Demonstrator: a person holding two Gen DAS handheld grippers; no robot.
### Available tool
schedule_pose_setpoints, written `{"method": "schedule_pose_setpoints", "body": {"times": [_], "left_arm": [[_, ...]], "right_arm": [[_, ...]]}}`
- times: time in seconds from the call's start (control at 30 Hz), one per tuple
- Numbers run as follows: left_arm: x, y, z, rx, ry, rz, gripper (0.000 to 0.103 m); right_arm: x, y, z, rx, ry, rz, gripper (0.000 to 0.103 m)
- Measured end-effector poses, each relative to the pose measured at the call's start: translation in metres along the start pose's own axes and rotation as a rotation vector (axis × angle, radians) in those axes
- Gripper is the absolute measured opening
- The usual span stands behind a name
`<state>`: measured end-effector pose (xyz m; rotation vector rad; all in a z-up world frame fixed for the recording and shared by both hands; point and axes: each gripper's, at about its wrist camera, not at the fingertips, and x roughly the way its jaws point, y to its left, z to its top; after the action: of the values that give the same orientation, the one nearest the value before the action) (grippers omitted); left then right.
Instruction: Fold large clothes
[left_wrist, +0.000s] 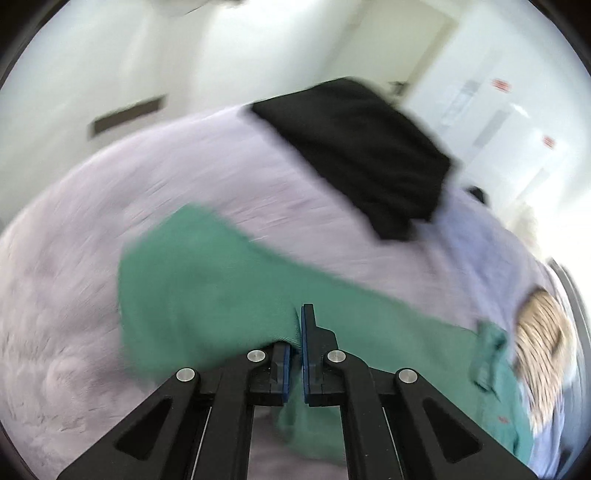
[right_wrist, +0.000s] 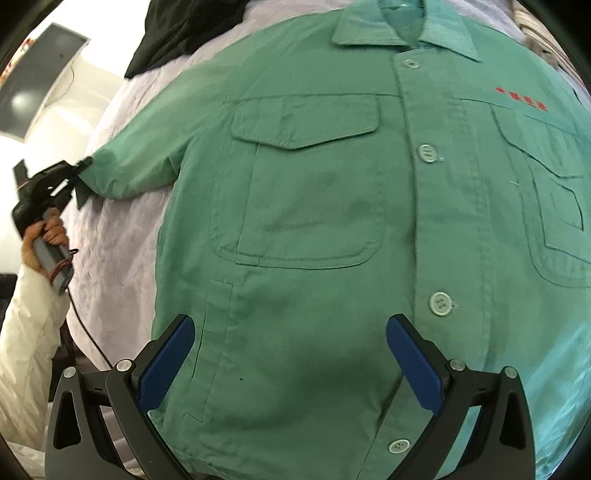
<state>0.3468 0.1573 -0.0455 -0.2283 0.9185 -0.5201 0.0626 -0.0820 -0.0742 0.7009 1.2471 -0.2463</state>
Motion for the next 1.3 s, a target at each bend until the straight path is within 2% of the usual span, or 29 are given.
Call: {"method": "schedule_pose_setpoints", "body": {"times": [0.13,0.23,0.3,0.4,0.53,0.57,0.6,0.63,0.67,0.7,0.73,0.83,0.9,0.97,1.07,1.17,1.23,1.3], "left_arm": [[-0.014,-0.102,0.0,0.174,-0.019,-0.17,0.006],[-0.012,-0.189,-0.019,0.305,0.001,-0.278,0.006],[0.0,-0.234,-0.039,0.368,0.034,-0.313,0.006],[0.031,-0.299,-0.091,0.49,0.115,-0.293,0.006],[0.081,-0.35,-0.178,0.685,0.24,-0.161,0.006],[0.089,-0.35,-0.193,0.708,0.262,-0.136,0.007],[0.095,-0.349,-0.206,0.73,0.278,-0.101,0.015],[0.1,-0.349,-0.218,0.745,0.301,-0.097,0.048],[0.1,-0.349,-0.226,0.744,0.318,-0.102,0.087],[0.096,-0.347,-0.229,0.744,0.311,-0.098,0.095],[0.088,-0.345,-0.231,0.761,0.275,-0.086,0.096],[0.069,-0.346,-0.23,0.832,0.264,-0.08,0.096],[0.049,-0.333,-0.228,0.835,0.227,-0.071,0.096],[0.03,-0.309,-0.218,0.807,0.166,-0.002,0.096],[0.019,-0.26,-0.202,0.715,0.099,0.187,0.096],[0.027,-0.205,-0.186,0.587,0.114,0.352,0.096],[0.036,-0.177,-0.18,0.506,0.143,0.407,0.096],[0.045,-0.163,-0.18,0.456,0.166,0.413,0.096]], "right_arm": [[-0.02,-0.021,-0.003,0.047,-0.053,0.015,0.103],[-0.034,-0.04,-0.003,0.08,-0.103,0.024,0.103],[-0.044,-0.056,-0.003,0.104,-0.133,0.018,0.103],[-0.057,-0.086,-0.003,0.156,-0.169,0.006,0.103],[-0.068,-0.133,-0.01,0.23,-0.187,-0.025,0.103],[-0.068,-0.143,-0.011,0.252,-0.185,-0.035,0.103],[-0.068,-0.154,-0.014,0.275,-0.182,-0.041,0.103],[-0.069,-0.163,-0.016,0.29,-0.179,-0.045,0.103],[-0.07,-0.172,-0.018,0.305,-0.175,-0.049,0.103],[-0.072,-0.181,-0.019,0.313,-0.174,-0.055,0.103],[-0.073,-0.186,-0.019,0.316,-0.175,-0.064,0.103],[-0.085,-0.198,-0.014,0.307,-0.199,-0.097,0.103],[-0.091,-0.198,-0.005,0.284,-0.218,-0.108,0.103],[-0.099,-0.186,0.009,0.226,-0.242,-0.116,0.103],[-0.094,-0.144,0.049,0.079,-0.266,-0.097,0.103],[-0.071,-0.09,0.086,-0.099,-0.268,-0.098,0.103],[-0.04,-0.044,0.112,-0.231,-0.272,-0.125,0.103],[-0.012,-0.013,0.125,-0.311,-0.267,-0.126,0.103]]}}
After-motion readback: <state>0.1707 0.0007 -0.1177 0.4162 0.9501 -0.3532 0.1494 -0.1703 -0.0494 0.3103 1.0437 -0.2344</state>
